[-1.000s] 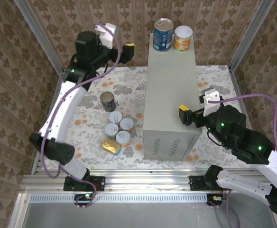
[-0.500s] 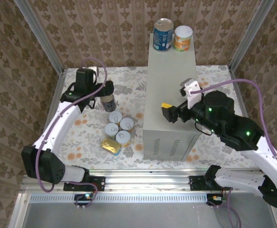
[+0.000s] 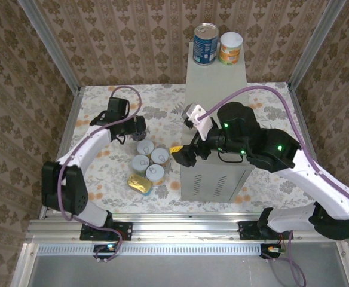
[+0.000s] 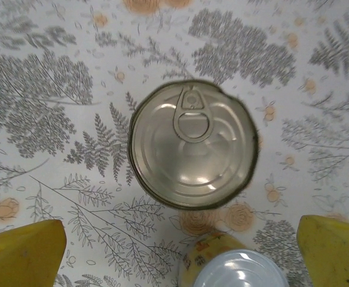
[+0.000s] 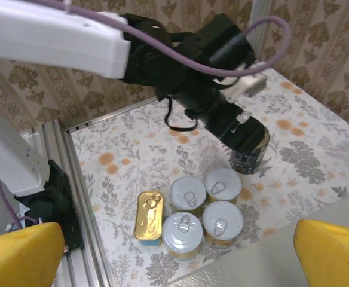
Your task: Place and organize the canned foods onto the counter
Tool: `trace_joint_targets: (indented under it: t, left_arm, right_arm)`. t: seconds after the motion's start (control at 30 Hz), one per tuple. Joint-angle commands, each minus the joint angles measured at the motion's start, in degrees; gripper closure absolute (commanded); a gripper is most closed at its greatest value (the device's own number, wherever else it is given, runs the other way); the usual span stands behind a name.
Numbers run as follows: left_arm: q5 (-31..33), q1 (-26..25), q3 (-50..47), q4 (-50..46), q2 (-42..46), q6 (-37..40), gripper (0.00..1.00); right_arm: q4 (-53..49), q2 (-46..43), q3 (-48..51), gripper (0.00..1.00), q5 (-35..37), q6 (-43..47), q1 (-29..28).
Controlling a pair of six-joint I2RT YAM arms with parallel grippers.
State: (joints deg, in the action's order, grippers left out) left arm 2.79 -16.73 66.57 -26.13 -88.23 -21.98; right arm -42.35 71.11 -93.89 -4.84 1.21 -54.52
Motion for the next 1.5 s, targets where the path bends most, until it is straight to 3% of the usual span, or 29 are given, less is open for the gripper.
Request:
trace_joint_targets:
  t: [0.0, 0.63, 0.83, 1.2, 1.33, 1.43, 1.47]
  left_arm:
    - [-0.73, 0.31, 2.5, 1.13, -2.94, -1.38, 0.0]
    - [0.54, -0.03, 13.46, 0.82, -17.92, 2.37, 0.07]
    - [2.08, -0.33, 15.35, -1.63, -19.18, 2.65, 0.17]
    - [3.61, -1.28, 17.73, -5.71, -15.25, 3.4, 0.55]
    - [-0.06, -1.64, 20.84, -8.99, -13.32, 5.83, 0.74]
    - [-1.82, -2.1, 24.67, -13.64, -12.53, 7.74, 1.0]
    - [-1.78, -2.46, 25.68, -14.89, -12.02, 8.41, 1.0]
  right_arm:
    - [-1.89, 0.69, -2.21, 0.0, -0.32, 1.28, -1.11]
    - [-1.15, -3.25, 2.79, 0.0, 4.15, 0.51, -2.52]
    - [-0.8, -3.39, 3.61, 0.0, 4.75, 0.49, -2.54]
    - [-0.19, -4.3, 4.59, 0.0, 5.19, 0.39, -2.52]
    - [0.25, -5.16, 5.25, 0.0, 5.2, 0.17, -2.53]
    - [0.91, -6.31, 6.19, 0.0, 5.48, 0.11, -2.53]
    - [1.13, -6.82, 6.48, 0.0, 5.54, 0.19, -2.52]
